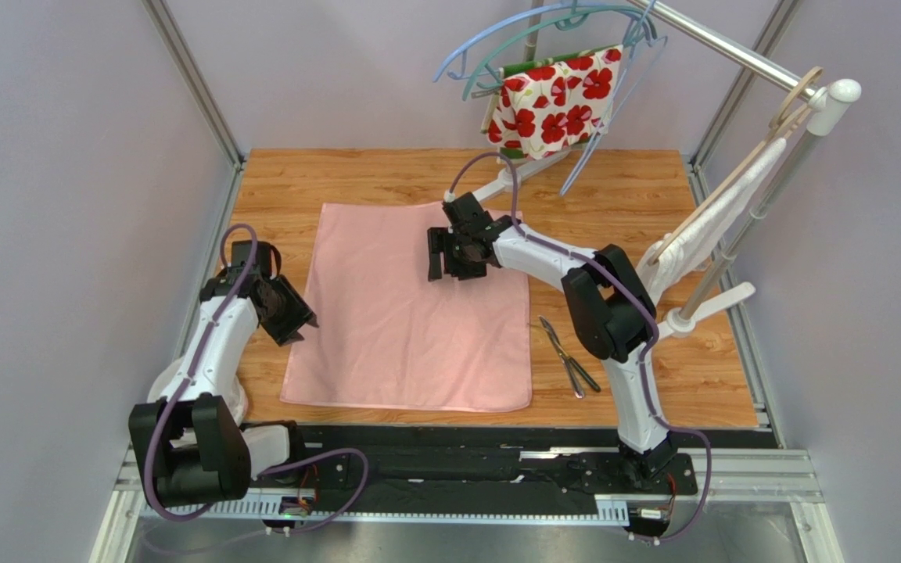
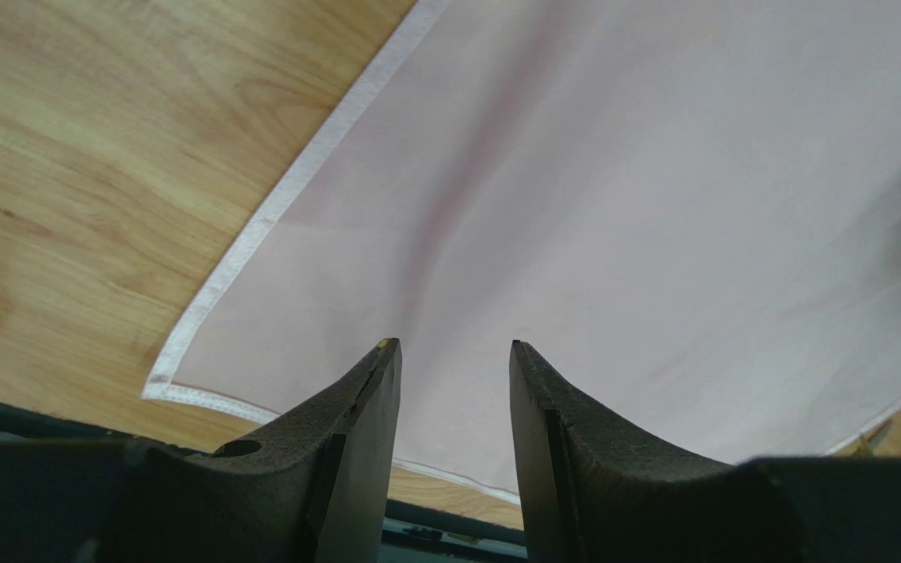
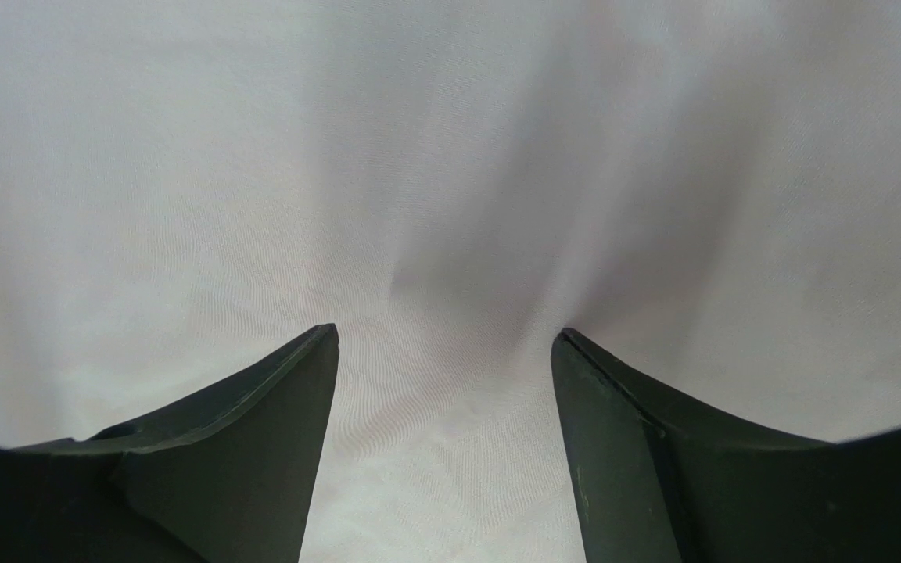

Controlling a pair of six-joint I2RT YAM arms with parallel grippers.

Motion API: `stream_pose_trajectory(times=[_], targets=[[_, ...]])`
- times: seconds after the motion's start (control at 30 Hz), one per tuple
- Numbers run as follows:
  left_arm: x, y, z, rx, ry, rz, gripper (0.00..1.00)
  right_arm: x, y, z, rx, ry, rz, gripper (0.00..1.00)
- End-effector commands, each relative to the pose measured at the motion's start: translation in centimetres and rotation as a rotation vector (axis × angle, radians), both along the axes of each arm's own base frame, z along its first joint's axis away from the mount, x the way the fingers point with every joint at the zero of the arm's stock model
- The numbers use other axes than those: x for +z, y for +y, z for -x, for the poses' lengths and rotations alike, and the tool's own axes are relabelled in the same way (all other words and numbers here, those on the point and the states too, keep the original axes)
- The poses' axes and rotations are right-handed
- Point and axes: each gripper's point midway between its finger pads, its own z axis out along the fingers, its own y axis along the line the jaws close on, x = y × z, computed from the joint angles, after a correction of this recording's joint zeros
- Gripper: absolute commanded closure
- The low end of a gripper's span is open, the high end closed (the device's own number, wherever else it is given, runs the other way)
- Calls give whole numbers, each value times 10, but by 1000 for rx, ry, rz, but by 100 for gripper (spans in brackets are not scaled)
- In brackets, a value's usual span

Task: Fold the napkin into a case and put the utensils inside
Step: Pick up the flattened napkin from the center of the board.

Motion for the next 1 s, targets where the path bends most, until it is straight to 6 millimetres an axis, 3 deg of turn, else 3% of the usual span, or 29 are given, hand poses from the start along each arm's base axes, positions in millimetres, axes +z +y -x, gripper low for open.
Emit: stream_pose_trajectory(times=[0.0, 0.07, 0.17, 0.27, 0.3, 0.33, 0.5, 0.53, 0.57, 0.63, 0.67, 0.77, 0.83, 0.87, 0.9, 0.97], targets=[[0, 12, 12, 63, 68, -56, 51, 35, 3, -24, -10, -101, -13, 27], [-3, 6, 6, 33, 49, -25, 51, 47, 5, -25, -1, -118, -24, 27], [-5, -13, -7, -81, 41, 70, 59, 67, 1, -16, 7, -127, -41, 26], [-11, -27, -17, -156, 42, 129, 63, 73, -17, 5, -15, -93, -11, 25], [-13, -28, -20, -171, 37, 126, 63, 88, -26, 11, -31, -105, -11, 24], [-20, -31, -21, -188, 58, 128, 63, 79, -37, 23, -43, -75, 20, 24], [-41, -38, -36, -232, 103, 102, 62, 85, -82, 71, -117, -26, 70, 22], [-52, -37, -36, -225, 144, 103, 62, 96, -88, 81, -135, -26, 49, 22], [-54, -35, -41, -220, 150, 98, 62, 82, -98, 97, -151, 25, 74, 22], [-60, -30, -40, -203, 194, 71, 65, 77, -107, 126, -161, 112, 61, 22], [-60, -29, -38, -190, 193, 67, 65, 71, -121, 146, -179, 142, 68, 23], [-42, -27, -34, -155, 96, 41, 61, 64, -142, 181, -241, 189, 42, 23], [-24, -28, -29, -143, 22, 42, 58, 60, -147, 199, -260, 226, 10, 25], [-19, -29, -24, -136, 16, 50, 51, 65, -148, 206, -263, 220, -22, 25], [-7, -31, -22, -139, -22, 56, 50, 49, -156, 219, -275, 258, -9, 28], [-1, -28, -9, -116, 4, 43, 49, 43, -155, 226, -303, 276, -50, 28]])
